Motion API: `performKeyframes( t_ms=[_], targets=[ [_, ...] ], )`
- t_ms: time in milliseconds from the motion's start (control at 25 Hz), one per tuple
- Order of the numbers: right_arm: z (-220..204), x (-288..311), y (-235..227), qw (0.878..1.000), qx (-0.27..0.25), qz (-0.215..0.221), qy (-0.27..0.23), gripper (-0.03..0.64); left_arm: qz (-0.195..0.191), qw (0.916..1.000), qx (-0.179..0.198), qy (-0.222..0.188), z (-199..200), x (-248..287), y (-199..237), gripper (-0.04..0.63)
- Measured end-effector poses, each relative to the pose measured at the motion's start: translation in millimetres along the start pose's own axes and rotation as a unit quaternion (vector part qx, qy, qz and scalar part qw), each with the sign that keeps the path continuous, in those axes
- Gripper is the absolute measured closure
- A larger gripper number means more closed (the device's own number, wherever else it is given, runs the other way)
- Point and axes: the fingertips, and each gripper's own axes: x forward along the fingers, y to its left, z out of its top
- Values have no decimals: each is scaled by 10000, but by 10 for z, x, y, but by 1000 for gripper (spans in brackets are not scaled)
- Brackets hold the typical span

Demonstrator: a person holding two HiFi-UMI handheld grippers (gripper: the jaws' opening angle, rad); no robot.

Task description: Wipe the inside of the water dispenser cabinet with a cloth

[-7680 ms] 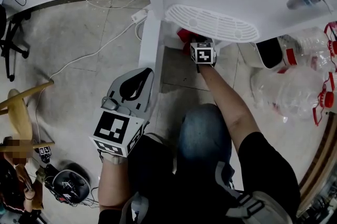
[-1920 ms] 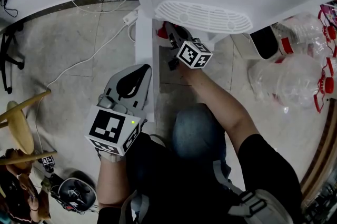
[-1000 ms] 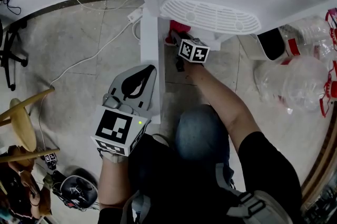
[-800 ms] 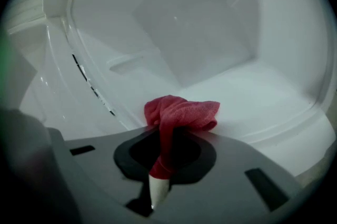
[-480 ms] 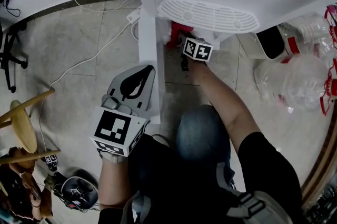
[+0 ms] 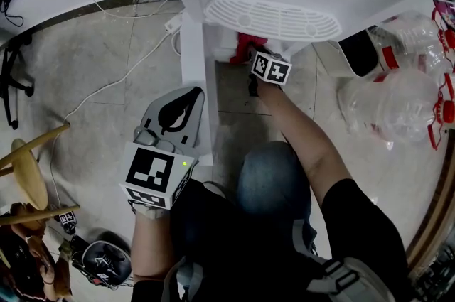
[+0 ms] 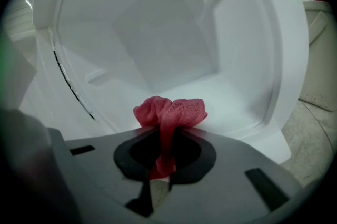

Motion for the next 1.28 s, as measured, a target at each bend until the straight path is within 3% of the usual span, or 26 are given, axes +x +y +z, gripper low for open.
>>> performKeyframes(
  t_ms=[560, 920, 1280],
  targets=[
    [38, -311, -495, 9979, 324, -548, -87, 571, 184, 9996, 119, 200, -6, 58, -67, 589],
    [193, -596, -459, 9967, 719, -123, -354, 571, 268, 9994, -83, 198, 7, 86, -70, 588],
    [544, -1036, 51, 9916, 1064, 574, -462, 572, 479, 9982, -325, 141, 11, 100, -76, 588]
  ],
)
